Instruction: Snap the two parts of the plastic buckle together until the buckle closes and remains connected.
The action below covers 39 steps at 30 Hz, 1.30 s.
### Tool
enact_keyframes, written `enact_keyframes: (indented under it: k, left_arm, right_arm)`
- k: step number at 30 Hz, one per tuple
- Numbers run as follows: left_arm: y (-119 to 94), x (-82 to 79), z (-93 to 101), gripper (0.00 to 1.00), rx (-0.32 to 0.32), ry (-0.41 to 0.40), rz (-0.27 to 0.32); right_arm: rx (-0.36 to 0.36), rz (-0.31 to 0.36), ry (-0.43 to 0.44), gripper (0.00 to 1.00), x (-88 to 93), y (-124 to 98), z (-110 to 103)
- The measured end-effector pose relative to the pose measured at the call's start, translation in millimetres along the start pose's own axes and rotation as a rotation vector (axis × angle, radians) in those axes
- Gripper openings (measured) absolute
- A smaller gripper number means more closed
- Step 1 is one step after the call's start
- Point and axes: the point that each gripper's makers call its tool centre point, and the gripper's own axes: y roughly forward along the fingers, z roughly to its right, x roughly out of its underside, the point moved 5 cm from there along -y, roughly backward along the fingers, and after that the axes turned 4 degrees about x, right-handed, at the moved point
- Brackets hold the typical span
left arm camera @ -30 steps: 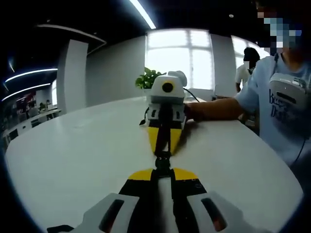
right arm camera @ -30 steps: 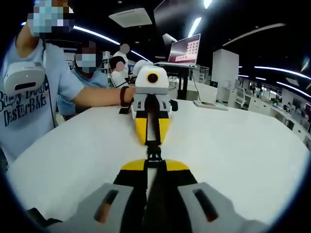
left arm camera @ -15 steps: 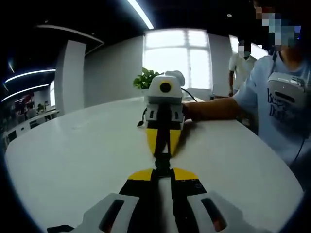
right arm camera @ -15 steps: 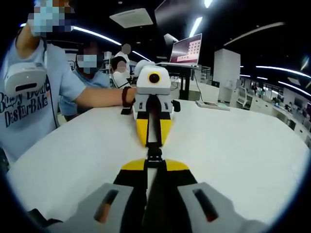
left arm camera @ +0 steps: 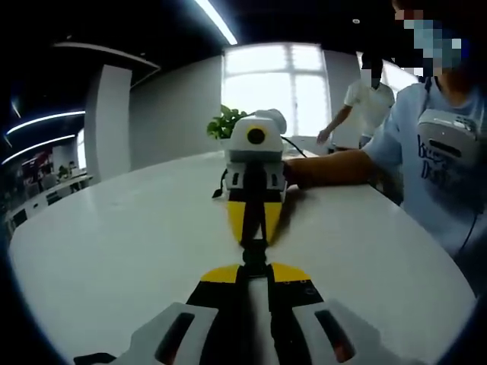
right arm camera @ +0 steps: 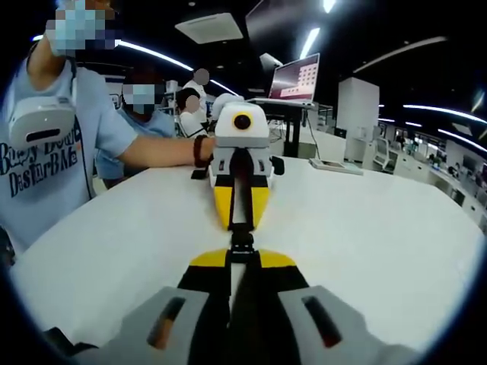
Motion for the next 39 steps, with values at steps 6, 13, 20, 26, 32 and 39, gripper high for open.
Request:
enact_keyframes:
  k: [6,13,20,26,32,39]
  left_arm:
    - [-1,0.0,2.0,0.11,0.01,0.001,-0.005]
    - [0,-0.6,3.3,0.11,0.01,0.006,-0.009]
    - [1,-1.4,5.8,0.11,0.022,0.003,-0.008]
    - [2,-1.6,7.2,0.11,0.038,0.003,-0.005]
    - [2,-1.8,8.0,0.11,0.046,0.004,-0.004]
    - [1,-1.7,7.7,0.1,0.05,0.01,-0.002]
  right_arm:
    - [-0.009,0.003,-0.005,0.11,-1.6,0,-6]
    - [-0.012,0.004,-0.007,0.11,-1.5,-1,-5]
    - [-0.024,0.005,-0.012,0.11,-1.2,-3,-5]
    - [-0.04,0.004,-0.012,0.11,-1.8,-3,-11]
    - [-0.048,0.004,-0.011,0.1,-2.2,-2,-11]
    - [-0.049,0.005,-0.019,0.1,-3.3,-1,-12]
